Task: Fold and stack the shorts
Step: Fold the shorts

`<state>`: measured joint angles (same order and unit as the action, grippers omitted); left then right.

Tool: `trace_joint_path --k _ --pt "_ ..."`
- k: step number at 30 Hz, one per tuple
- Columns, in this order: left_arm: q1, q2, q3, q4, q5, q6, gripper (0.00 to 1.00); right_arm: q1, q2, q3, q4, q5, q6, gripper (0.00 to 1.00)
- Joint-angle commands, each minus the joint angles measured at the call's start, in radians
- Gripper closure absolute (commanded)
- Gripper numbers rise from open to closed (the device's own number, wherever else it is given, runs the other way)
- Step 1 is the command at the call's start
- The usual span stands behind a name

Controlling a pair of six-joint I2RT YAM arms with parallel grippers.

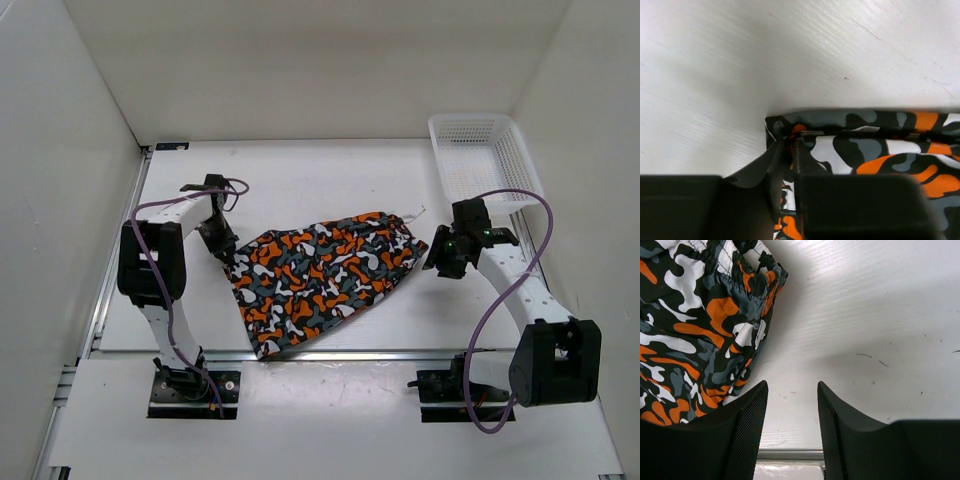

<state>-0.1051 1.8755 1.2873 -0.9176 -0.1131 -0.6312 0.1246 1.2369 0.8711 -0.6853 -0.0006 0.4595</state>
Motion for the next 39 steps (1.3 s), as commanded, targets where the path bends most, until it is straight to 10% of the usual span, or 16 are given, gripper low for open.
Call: trace_joint_path --k 1,13,18,20,22,31,39 --pt "0.013 -0.041 -0.003 0.000 -0.016 0.014 0.89 -0.003 0.007 0.003 0.006 -0.009 -0.015 0.51" --pt "0.117 0.019 0.199 -0.089 -0.143 0.037 0.89 -0.003 0.093 0.003 0.069 -0.128 0.005 0.43" --pt "0.163 -0.005 0.213 -0.132 -0.099 0.038 0.64 -0.003 0.131 0.014 0.105 -0.186 0.014 0.37" --pt "0.172 -0.048 0.182 -0.132 -0.083 0.038 0.18 -0.013 0.160 0.040 0.130 -0.240 0.025 0.35" --pt "0.182 -0.110 0.158 -0.132 -0.071 0.028 0.00 -0.013 0.179 0.055 0.165 -0.280 0.034 0.32" --pt "0.173 -0.337 0.040 -0.141 0.006 0.019 0.00 -0.013 0.375 0.098 0.400 -0.532 0.137 0.31" --pt "0.173 -0.409 -0.005 -0.141 0.026 0.041 0.02 0.033 0.536 0.152 0.454 -0.448 0.215 0.35"
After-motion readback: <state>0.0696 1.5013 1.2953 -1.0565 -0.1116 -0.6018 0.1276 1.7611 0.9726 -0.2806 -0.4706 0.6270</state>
